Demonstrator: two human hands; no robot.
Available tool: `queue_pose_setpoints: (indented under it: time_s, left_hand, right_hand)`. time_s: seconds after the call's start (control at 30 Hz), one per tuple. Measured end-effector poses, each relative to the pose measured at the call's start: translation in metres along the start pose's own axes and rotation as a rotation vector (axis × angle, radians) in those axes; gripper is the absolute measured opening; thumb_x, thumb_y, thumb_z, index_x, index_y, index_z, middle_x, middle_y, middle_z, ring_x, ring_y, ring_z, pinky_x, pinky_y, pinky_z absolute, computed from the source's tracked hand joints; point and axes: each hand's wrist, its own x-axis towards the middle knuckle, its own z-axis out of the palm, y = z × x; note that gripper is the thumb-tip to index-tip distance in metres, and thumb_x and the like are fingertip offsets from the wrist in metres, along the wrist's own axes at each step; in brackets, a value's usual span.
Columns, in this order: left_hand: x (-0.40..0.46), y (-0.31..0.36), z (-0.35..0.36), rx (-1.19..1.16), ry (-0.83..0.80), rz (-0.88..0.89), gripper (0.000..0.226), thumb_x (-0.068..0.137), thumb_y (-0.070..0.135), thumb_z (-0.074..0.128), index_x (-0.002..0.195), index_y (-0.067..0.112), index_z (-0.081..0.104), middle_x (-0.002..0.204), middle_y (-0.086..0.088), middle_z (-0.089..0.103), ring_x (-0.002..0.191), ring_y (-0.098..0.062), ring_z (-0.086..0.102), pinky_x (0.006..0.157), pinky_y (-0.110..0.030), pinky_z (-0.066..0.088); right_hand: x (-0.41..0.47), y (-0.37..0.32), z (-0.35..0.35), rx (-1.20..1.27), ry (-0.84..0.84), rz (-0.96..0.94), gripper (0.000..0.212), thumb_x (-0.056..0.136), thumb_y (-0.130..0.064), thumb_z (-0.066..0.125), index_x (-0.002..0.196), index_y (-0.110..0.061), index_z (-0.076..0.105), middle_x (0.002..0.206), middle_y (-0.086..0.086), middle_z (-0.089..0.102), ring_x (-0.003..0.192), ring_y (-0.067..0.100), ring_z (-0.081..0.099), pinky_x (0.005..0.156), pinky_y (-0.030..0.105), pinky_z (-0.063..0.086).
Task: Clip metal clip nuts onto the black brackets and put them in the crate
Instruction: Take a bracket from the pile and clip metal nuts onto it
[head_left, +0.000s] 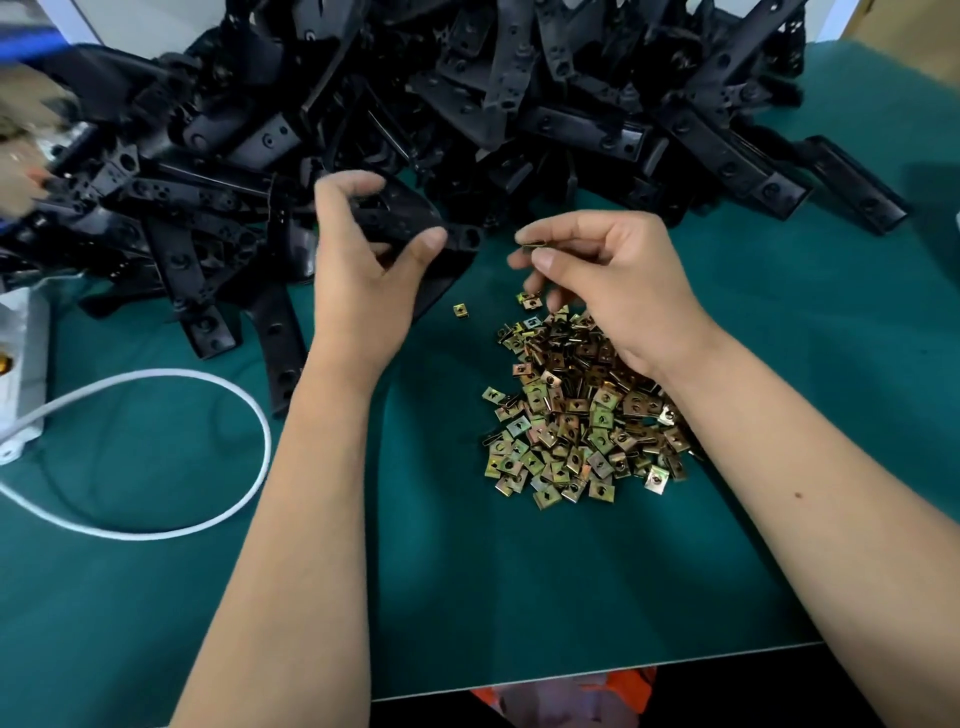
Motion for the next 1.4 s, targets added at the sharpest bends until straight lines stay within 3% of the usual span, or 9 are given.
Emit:
queue_pose_setpoints:
  time_s: [0.13,0.27,0.43,0.53,0.63,0.77,0.97,1.23,1.4]
  left_hand:
    - [-0.009,0.011,0.006,0.053,-0.169,0.087,0.059,0.078,0.032,0.084,0.122,0.015,0.05,0.104,0.01,0.063,0.096,-0.012,0.065,0.089,-0.042,0.054]
    - [-0.013,0.017,0.012,0.017,-0.306,0.101,0.076,0.063,0.038,0.098,0.117,0.012,0.051,0.081,0.003,0.07,0.074,-0.014,0.068,0.074,-0.036,0.057]
    - [-0.013,0.014,0.014,-0.013,-0.374,0.118,0.086,0.056,0.039,0.1,0.118,0.014,0.046,0.083,-0.001,0.073,0.078,-0.013,0.07,0.076,-0.021,0.054]
    - [-0.012,0.011,0.013,-0.005,-0.396,0.083,0.092,0.056,0.045,0.099,0.122,0.018,0.042,0.092,-0.003,0.072,0.086,-0.017,0.069,0.083,-0.026,0.054]
    - [-0.013,0.009,0.014,0.083,-0.336,0.065,0.077,0.07,0.052,0.088,0.124,0.02,0.044,0.105,0.003,0.061,0.094,-0.011,0.062,0.083,-0.023,0.051]
    - [-0.013,0.009,0.021,0.117,-0.1,0.166,0.035,0.105,0.036,0.055,0.112,0.003,0.051,0.092,0.005,0.059,0.081,-0.011,0.056,0.069,-0.026,0.045]
    - [-0.012,0.003,0.027,0.123,0.01,0.174,0.04,0.108,0.037,0.048,0.097,-0.002,0.051,0.074,-0.015,0.057,0.066,-0.026,0.048,0.057,-0.036,0.037]
    - [-0.012,0.003,0.03,0.124,0.054,0.129,0.035,0.108,0.037,0.05,0.087,0.009,0.046,0.063,0.01,0.041,0.063,-0.018,0.042,0.053,-0.028,0.031]
    - [-0.012,0.003,0.032,0.14,0.076,0.098,0.034,0.107,0.037,0.05,0.086,0.011,0.044,0.062,0.011,0.04,0.062,-0.012,0.04,0.053,-0.029,0.03]
  right_hand:
    - [0.001,0.0,-0.001,0.015,0.018,0.024,0.02,0.1,0.002,0.061,0.113,-0.003,0.075,0.096,0.013,0.078,0.075,0.018,0.067,0.057,0.024,0.052]
    - [0.002,0.003,-0.001,-0.082,0.006,0.031,0.02,0.098,-0.006,0.066,0.105,-0.017,0.081,0.098,0.009,0.077,0.082,0.017,0.068,0.068,0.028,0.057]
    - [0.002,0.003,0.002,-0.048,0.01,0.027,0.012,0.092,-0.005,0.075,0.104,-0.009,0.076,0.087,0.009,0.078,0.07,0.02,0.065,0.065,0.027,0.056]
    - [0.002,0.001,0.001,-0.042,0.021,0.028,0.007,0.092,-0.004,0.075,0.098,-0.006,0.077,0.085,0.013,0.078,0.07,0.021,0.066,0.063,0.026,0.056]
    - [0.0,0.0,0.003,-0.037,0.008,0.046,0.009,0.092,0.0,0.074,0.099,-0.003,0.078,0.085,0.02,0.076,0.071,0.023,0.066,0.063,0.025,0.057]
    - [0.0,-0.002,0.003,0.002,-0.009,0.058,0.009,0.091,0.002,0.074,0.098,-0.002,0.078,0.082,0.012,0.077,0.069,0.017,0.068,0.06,0.023,0.056]
    - [-0.005,0.002,0.017,-0.018,0.0,0.05,0.011,0.087,0.002,0.077,0.097,-0.003,0.077,0.081,0.013,0.077,0.063,0.015,0.067,0.056,0.022,0.053]
    - [-0.006,0.002,0.019,-0.035,0.027,0.075,0.01,0.087,0.002,0.078,0.095,-0.005,0.076,0.079,0.009,0.077,0.063,0.015,0.068,0.058,0.022,0.054]
    - [-0.006,0.002,0.02,-0.058,0.044,0.072,0.012,0.086,0.001,0.078,0.091,-0.009,0.074,0.076,0.006,0.076,0.063,0.014,0.068,0.058,0.022,0.054]
